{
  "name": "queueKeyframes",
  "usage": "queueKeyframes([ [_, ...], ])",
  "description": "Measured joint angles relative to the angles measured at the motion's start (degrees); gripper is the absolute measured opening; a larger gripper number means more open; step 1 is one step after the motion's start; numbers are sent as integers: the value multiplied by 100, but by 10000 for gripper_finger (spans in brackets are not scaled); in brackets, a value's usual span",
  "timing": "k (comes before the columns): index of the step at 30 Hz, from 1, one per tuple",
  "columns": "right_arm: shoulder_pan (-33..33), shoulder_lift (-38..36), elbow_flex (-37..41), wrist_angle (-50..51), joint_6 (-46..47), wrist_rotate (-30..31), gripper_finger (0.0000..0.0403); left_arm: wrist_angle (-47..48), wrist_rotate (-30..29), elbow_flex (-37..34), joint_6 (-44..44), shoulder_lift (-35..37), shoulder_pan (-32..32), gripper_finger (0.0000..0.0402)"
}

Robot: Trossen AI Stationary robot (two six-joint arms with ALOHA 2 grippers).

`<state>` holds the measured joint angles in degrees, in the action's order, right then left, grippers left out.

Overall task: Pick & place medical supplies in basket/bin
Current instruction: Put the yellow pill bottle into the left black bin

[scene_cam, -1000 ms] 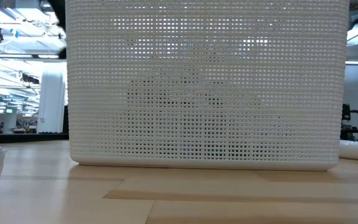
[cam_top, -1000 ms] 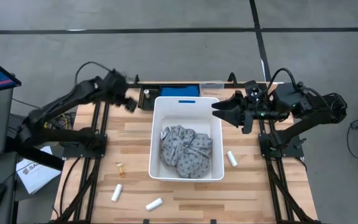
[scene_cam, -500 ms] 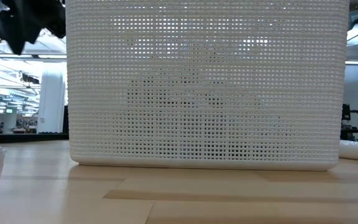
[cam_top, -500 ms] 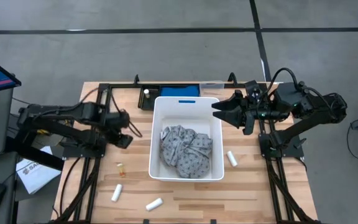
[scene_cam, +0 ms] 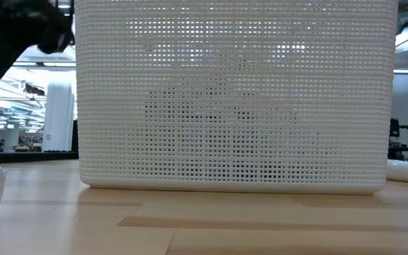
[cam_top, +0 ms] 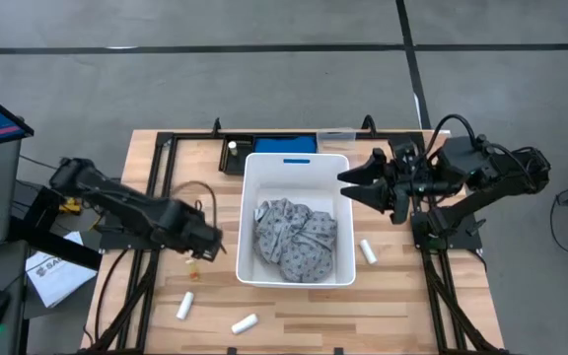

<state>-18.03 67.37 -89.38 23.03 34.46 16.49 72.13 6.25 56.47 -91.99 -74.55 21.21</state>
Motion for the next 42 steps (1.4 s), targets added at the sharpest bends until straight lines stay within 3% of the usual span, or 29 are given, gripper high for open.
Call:
queueKeyframes([
  [9, 4, 0, 0, 0, 37, 0, 235, -114, 18, 0, -1301, -882, 762, 199],
  [18, 4, 0, 0, 0, 46, 0, 235, -395, 30, -58, -1619, -1436, 966, 198],
  [24, 4, 0, 0, 0, 111, -2, 235, -1434, 305, -948, -2174, -1156, 981, 200],
  [35, 4, 0, 0, 4, 153, -2, 235, -2567, -4, -2128, -2954, -402, 909, 199],
  [42, 6, 0, 0, 4, 155, -2, 235, -3074, -132, -2365, -3176, -370, 752, 188],
])
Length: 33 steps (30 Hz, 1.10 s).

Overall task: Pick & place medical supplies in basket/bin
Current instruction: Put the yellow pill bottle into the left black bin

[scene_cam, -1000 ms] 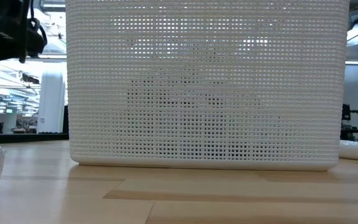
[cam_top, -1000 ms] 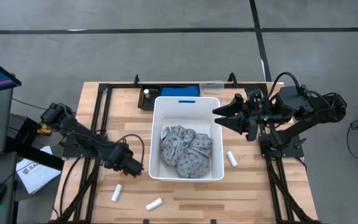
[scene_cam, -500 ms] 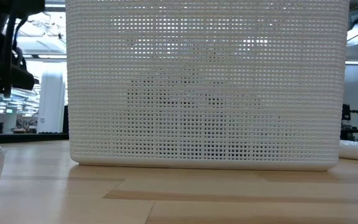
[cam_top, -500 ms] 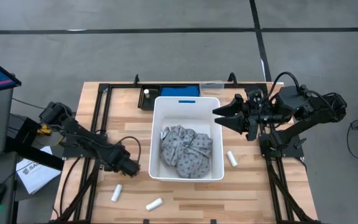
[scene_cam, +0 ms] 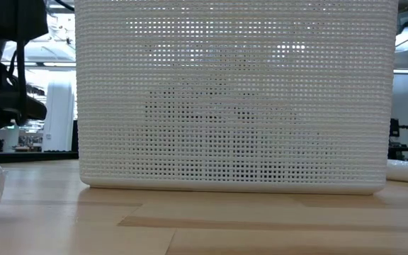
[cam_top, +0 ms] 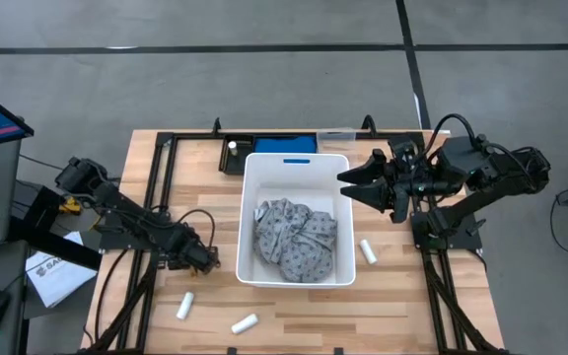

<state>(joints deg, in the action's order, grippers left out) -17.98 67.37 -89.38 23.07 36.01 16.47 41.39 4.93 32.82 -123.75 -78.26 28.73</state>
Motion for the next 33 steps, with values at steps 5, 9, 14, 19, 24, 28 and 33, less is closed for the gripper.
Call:
queueKeyframes([
  [5, 32, 0, 0, 17, 0, 0, 235, -74, -105, -2, 3, -7, -72, 170],
  [9, 50, 0, 0, 52, 0, 0, 235, -109, -204, 0, -14, -9, -70, 152],
  [14, 50, 0, 0, 68, 0, 2, 235, -121, -265, 0, -19, -11, -70, 134],
  [19, 50, 0, 0, 68, 0, 2, 235, -127, -320, 0, -21, -11, -126, 118],
  [24, 50, 0, 0, 68, 0, 2, 235, -127, -396, 0, 11, -13, -220, 107],
  [28, 50, 0, 0, 66, 0, 2, 235, -132, -503, 0, 24, -15, -275, 105],
  [33, 50, 0, 0, 66, 0, 2, 235, -136, -609, -4, 28, 12, -334, 105],
])
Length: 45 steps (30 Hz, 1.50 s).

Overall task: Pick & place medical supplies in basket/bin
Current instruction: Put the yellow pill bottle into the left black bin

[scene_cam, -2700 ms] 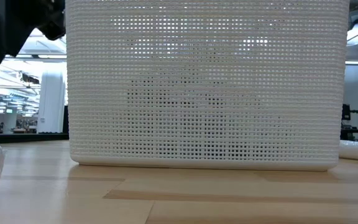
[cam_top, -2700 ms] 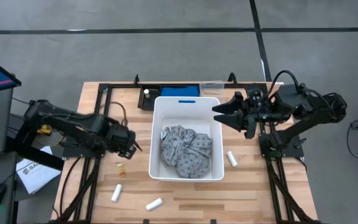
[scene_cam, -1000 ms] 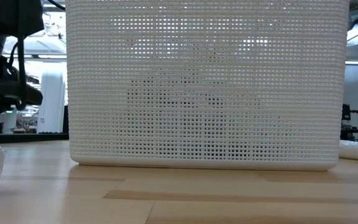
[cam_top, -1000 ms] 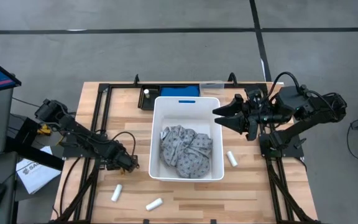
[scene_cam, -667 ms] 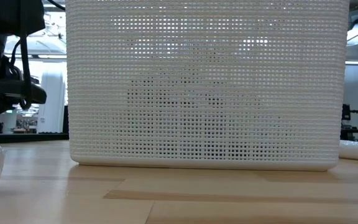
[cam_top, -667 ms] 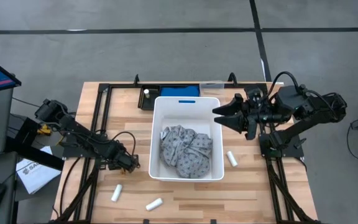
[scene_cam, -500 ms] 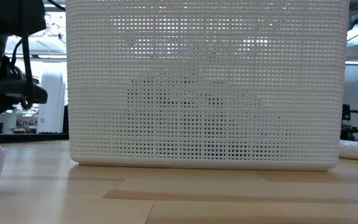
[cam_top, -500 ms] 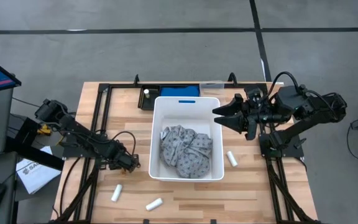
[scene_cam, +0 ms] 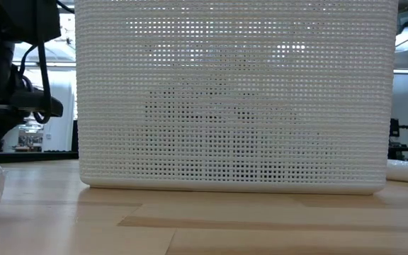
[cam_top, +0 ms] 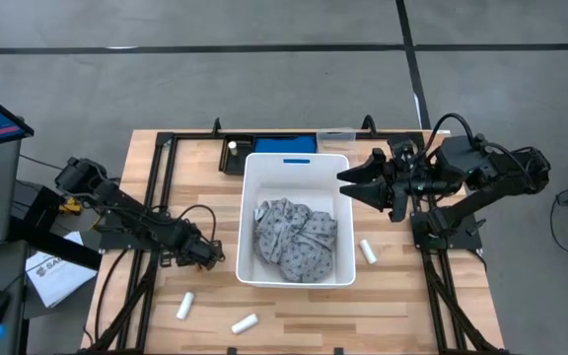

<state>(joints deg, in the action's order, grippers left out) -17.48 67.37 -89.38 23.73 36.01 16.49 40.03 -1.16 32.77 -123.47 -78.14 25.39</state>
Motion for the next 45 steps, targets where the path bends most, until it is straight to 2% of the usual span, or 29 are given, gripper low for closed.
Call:
queueKeyframes([
  [2, -2, 0, 0, 0, 0, 2, 235, -4, -184, -11, 0, 68, -29, 104],
  [5, -2, 0, 0, 0, 0, 2, 235, -15, -942, -31, 113, 245, -166, 104],
  [7, -2, 0, 0, 0, 0, 2, 235, -35, -1242, -28, 263, 422, -329, 104],
  [11, -2, 0, 0, -2, 0, 2, 235, -230, -1955, -23, 1018, 844, -875, 104],
  [13, -2, 0, 0, -4, 0, 4, 235, -370, -2263, -22, 1512, 1057, -1230, 104],
  [18, -2, 0, 0, -22, 3, 5, 235, -995, -2486, -20, 3112, 1397, -2267, 104],
  [25, 27, 0, 0, -20, -2, 7, 235, -2639, -2935, -13, 5775, 1480, -3802, 104],
  [29, 96, 0, 0, -18, -14, 7, 235, -3510, -2995, -9, 7170, 1351, -4629, 104],
  [34, 150, 0, 0, -20, -110, 3, 235, -4462, -2814, -4, 8240, 900, -5302, 104],
  [40, 169, 0, 0, -26, -289, 0, 235, -6117, -2747, -6, 9445, -57, -5338, 104],
  [45, 228, 0, 0, -39, -302, 0, 235, -6863, -2999, -7, 9603, -822, -5364, 104],
])
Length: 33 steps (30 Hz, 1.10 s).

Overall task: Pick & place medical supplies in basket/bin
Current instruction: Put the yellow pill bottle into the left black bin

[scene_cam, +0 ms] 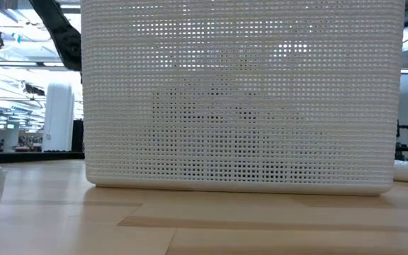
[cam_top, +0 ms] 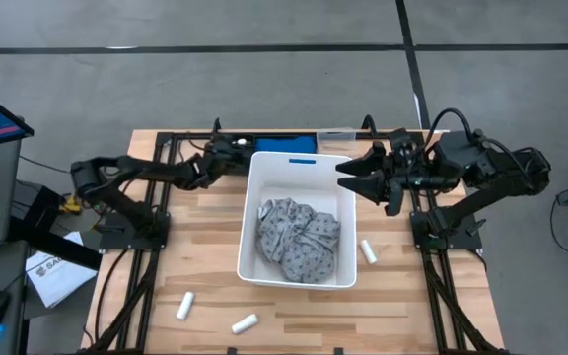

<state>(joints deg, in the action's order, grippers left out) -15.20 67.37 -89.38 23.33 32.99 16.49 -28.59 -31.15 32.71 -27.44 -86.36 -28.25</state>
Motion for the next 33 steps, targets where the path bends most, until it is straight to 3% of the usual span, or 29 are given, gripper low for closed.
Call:
queueKeyframes([
  [10, 0, 0, 0, -4, 0, -7, 235, -380, -525, 153, 177, -825, -13, 104],
  [17, 0, 0, 0, -34, 44, -7, 235, -399, -547, 234, 168, -1144, -167, 104],
  [23, 0, 0, 0, -149, 57, -6, 235, -395, -477, 234, 155, -1161, -256, 107],
  [33, 0, 0, 0, -157, 15, 0, 235, -396, -457, 234, 48, -1161, -275, 150],
])
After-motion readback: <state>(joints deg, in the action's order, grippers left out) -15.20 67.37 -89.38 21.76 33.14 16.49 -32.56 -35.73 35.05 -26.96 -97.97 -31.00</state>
